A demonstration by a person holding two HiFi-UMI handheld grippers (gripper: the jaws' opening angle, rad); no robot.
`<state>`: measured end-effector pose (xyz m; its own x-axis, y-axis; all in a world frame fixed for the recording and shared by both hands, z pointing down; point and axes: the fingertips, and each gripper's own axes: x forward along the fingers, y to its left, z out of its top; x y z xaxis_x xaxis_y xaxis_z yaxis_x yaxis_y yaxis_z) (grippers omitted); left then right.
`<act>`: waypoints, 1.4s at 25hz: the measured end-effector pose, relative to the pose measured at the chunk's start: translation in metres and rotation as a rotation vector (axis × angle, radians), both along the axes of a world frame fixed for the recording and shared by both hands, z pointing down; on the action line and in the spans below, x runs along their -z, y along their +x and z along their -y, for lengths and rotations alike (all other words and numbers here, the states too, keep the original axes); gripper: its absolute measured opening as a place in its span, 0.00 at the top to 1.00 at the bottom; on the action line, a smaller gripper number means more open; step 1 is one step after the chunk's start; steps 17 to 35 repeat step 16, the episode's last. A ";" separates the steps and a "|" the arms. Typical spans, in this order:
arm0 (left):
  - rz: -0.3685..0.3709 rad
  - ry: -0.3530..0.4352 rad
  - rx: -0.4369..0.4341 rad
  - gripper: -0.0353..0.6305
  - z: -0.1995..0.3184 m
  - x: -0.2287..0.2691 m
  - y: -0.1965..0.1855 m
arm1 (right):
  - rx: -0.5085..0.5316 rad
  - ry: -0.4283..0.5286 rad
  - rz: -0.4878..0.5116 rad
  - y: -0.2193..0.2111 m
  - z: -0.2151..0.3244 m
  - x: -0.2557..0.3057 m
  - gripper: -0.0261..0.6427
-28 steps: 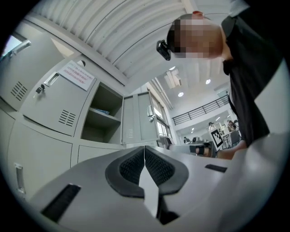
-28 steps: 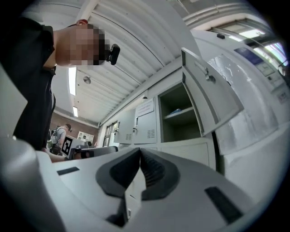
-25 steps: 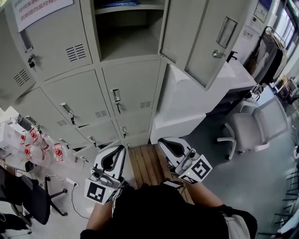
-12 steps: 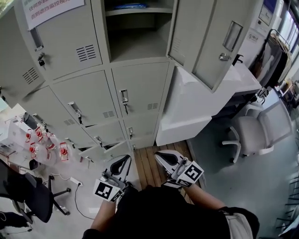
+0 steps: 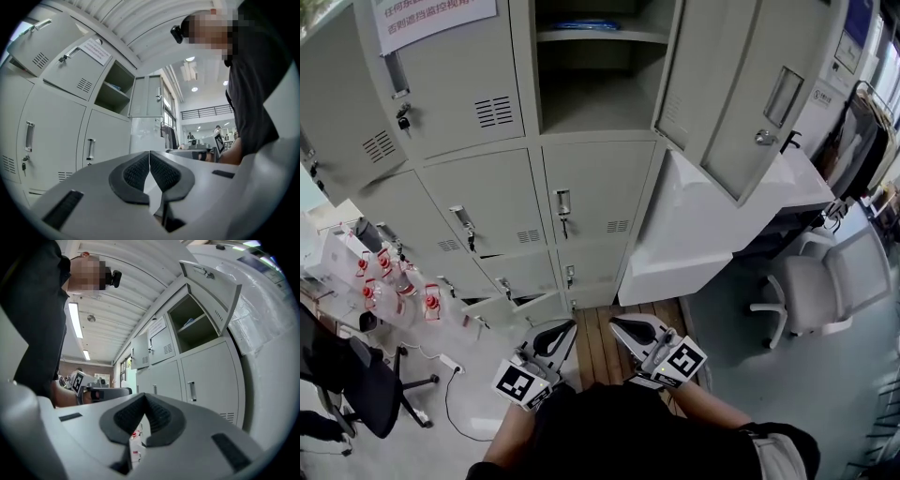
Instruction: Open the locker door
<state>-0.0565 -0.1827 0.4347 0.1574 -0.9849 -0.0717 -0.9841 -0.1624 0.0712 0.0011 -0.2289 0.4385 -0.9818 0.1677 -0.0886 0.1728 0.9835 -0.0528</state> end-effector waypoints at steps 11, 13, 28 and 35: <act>-0.039 -0.027 0.014 0.92 0.004 -0.018 0.001 | 0.011 -0.027 -0.011 0.001 0.004 -0.018 0.94; -0.041 -0.023 0.015 0.92 0.006 -0.023 -0.001 | 0.007 -0.034 -0.007 -0.001 0.005 -0.021 0.94; -0.049 -0.012 0.037 0.92 0.009 -0.029 -0.009 | 0.013 -0.048 0.006 -0.005 0.004 -0.022 0.94; -0.049 -0.012 0.037 0.92 0.009 -0.029 -0.009 | 0.013 -0.048 0.006 -0.005 0.004 -0.022 0.94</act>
